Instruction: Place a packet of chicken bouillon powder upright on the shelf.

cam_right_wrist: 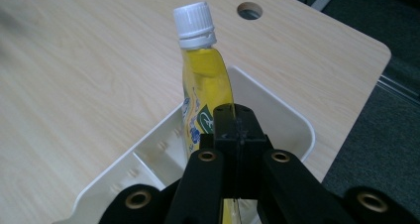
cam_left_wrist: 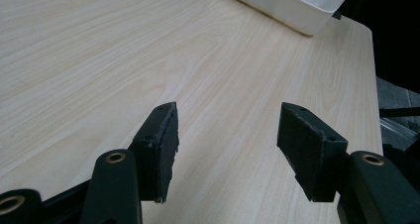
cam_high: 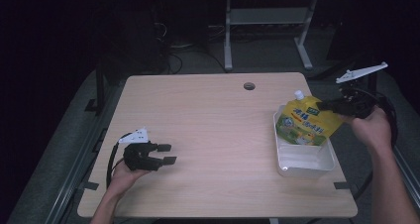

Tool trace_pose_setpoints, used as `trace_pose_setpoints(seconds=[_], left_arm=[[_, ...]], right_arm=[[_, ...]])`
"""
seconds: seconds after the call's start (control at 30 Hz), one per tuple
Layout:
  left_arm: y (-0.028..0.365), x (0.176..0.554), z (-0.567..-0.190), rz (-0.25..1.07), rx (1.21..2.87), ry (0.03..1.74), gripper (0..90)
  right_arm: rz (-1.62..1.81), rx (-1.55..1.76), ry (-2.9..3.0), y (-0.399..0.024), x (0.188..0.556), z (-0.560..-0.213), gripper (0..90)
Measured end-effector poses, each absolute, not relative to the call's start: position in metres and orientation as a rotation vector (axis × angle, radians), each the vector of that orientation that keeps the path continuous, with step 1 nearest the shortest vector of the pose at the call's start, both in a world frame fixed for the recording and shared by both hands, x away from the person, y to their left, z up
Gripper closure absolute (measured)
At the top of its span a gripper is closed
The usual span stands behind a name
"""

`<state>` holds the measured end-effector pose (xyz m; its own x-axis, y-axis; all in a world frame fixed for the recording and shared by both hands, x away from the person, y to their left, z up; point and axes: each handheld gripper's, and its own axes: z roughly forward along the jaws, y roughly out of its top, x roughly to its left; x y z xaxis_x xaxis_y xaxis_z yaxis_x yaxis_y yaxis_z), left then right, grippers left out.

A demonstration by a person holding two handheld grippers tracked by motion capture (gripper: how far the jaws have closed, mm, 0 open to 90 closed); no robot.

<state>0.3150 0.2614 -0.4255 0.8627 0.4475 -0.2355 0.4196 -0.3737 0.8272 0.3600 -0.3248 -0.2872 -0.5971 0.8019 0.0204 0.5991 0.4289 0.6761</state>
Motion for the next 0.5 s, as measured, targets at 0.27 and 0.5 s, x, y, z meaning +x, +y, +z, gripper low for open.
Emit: trace_pose_setpoints(seconds=[0.27,0.5], left_arm=[[0.261,0.315,-0.425,0.041,2.017,0.634,38.8],[0.261,0.314,-0.423,0.049,2.017,0.638,37.0]], right_arm=[[1.103,1.177,2.308,-0.324,0.357,-0.281,63.6],[1.168,1.072,2.337,-0.304,0.347,-0.27,57.9]])
